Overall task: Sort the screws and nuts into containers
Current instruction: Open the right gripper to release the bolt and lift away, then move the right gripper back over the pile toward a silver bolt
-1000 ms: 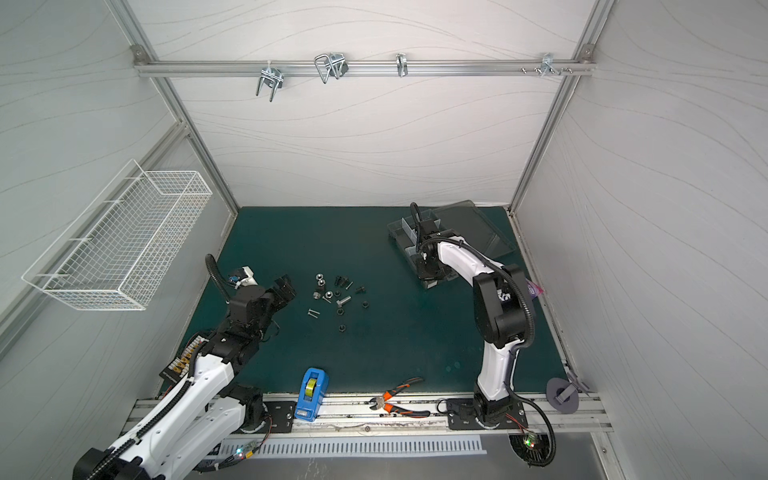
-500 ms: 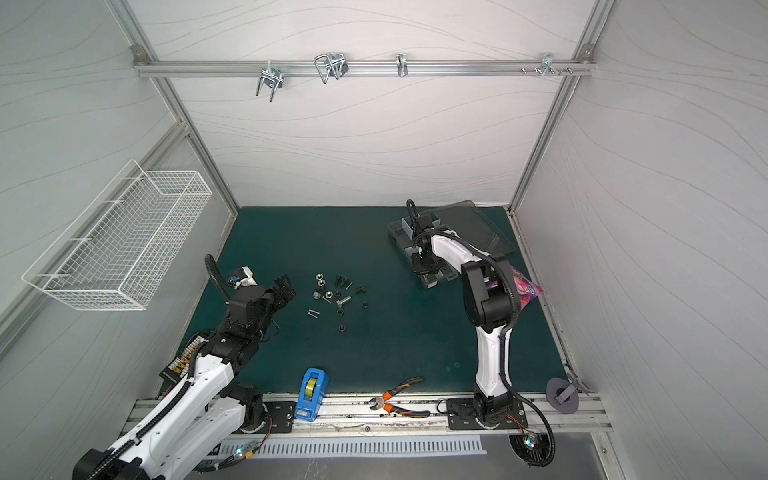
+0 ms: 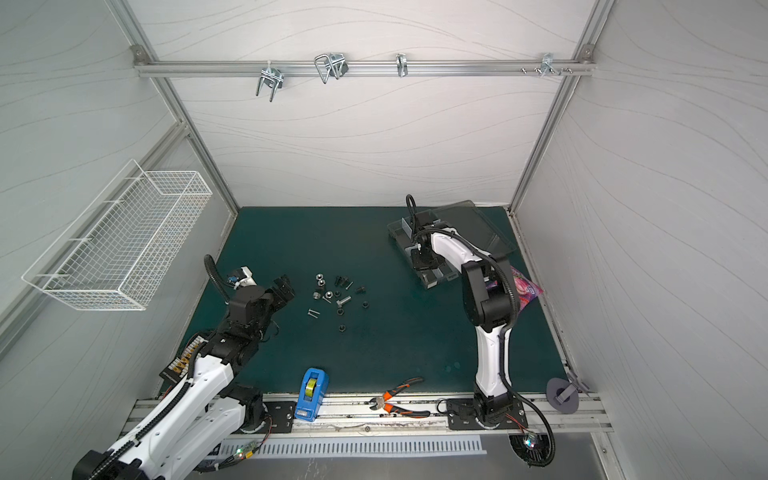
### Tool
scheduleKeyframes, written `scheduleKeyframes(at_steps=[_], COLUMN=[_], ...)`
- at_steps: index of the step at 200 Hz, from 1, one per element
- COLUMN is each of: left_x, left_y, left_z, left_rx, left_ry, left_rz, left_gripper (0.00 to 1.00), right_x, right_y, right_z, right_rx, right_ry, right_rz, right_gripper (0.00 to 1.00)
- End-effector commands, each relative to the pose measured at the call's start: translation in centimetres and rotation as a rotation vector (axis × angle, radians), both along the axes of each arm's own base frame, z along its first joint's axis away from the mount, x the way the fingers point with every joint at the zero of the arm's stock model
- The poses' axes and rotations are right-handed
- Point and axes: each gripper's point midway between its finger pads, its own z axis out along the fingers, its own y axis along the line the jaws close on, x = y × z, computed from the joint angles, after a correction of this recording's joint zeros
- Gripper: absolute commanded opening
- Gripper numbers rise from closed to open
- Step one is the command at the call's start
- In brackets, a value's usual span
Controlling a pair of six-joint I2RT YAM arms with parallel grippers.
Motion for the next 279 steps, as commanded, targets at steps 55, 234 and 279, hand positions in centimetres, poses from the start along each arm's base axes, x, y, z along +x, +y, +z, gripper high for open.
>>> scheduleKeyframes(at_steps=[55, 234, 279], left_x=[0.3, 0.5, 0.4], left_y=[0.1, -0.1, -0.2], left_z=[2.4, 1.7, 1.4], left_rx=[-0.007, -0.020, -0.023], left_ry=[-0.058, -0.039, -0.029], left_rz=[0.012, 0.009, 0.004], left_gripper=[1.00, 1.00, 1.00], right_x=[2.5, -5.8, -8.7], right_y=[0.1, 8.2, 12.0], right_z=[-0.1, 7.5, 5.9], right_rx=[-0.033, 0.133, 0.080], right_ry=[-0.046, -0.137, -0.142], right_rz=[0.032, 0.185, 0.355], right_gripper=[0.33, 0.39, 0.53])
